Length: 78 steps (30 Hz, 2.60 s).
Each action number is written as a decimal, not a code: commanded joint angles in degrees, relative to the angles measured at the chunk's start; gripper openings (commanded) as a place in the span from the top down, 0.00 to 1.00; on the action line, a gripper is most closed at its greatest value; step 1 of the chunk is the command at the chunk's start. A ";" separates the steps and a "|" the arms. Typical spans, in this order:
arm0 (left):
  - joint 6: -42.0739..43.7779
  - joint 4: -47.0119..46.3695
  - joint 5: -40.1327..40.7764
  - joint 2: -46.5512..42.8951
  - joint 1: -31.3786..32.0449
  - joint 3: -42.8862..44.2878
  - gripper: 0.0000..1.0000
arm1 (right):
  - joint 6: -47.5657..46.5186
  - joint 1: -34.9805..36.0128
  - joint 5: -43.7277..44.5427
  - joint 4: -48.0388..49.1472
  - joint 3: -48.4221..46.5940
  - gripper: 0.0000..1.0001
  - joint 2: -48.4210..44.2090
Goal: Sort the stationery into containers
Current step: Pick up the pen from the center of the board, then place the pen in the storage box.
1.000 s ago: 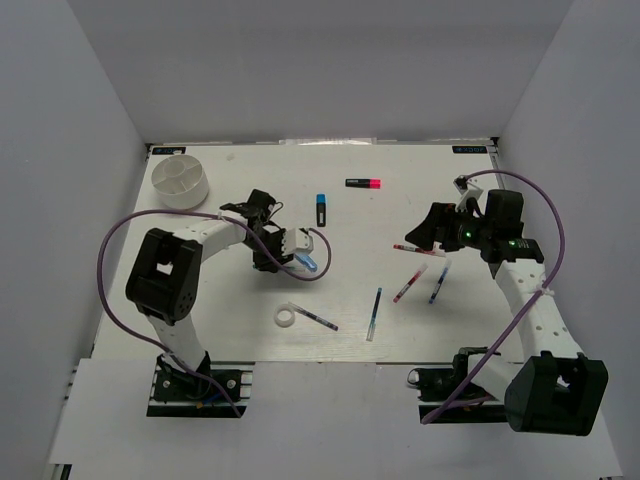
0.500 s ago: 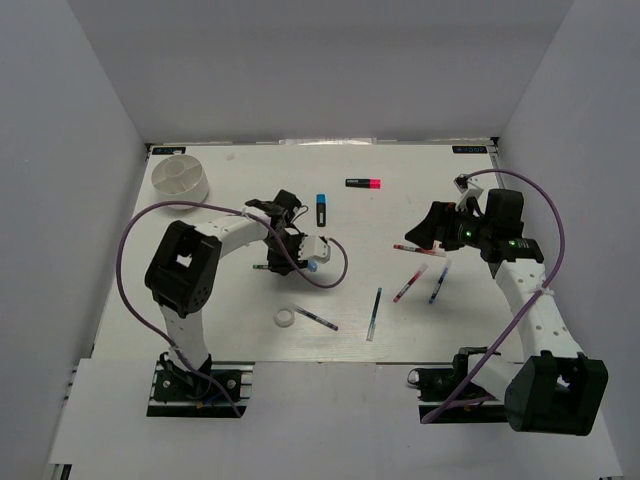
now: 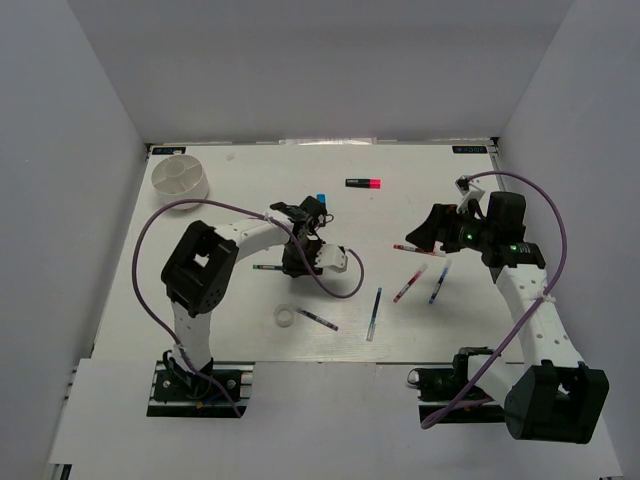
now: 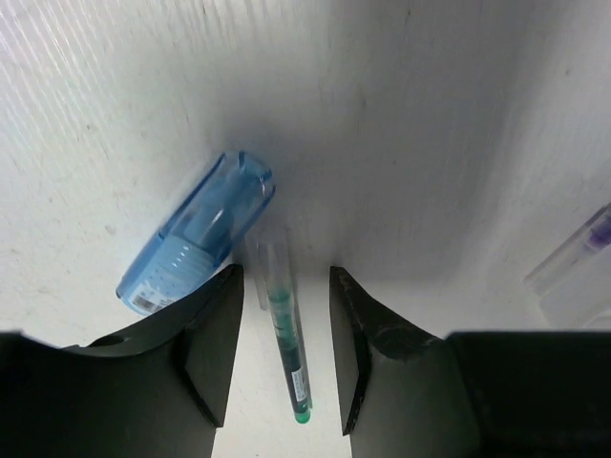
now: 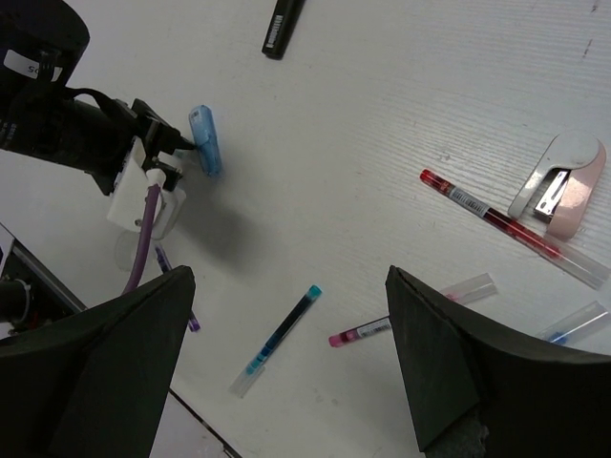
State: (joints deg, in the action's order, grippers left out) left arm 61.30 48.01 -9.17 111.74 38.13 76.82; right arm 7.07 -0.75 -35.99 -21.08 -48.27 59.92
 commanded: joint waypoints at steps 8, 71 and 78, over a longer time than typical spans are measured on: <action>-2.06 2.44 3.19 6.91 3.53 3.43 0.59 | -1.53 -0.30 0.74 -0.63 0.99 0.14 -2.26; -67.54 -54.16 20.06 -1.18 -47.44 23.64 1.00 | -4.52 -0.21 -3.12 2.89 -8.33 0.15 14.87; -66.84 -54.07 19.89 -2.05 -48.59 21.28 1.00 | -4.26 -0.12 -3.21 3.15 -8.68 0.16 15.75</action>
State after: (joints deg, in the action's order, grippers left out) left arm -6.13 -4.69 9.52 112.22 -9.76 98.91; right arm 2.85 -0.73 -38.11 -19.44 -54.33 75.68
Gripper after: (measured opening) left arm 0.271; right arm 0.845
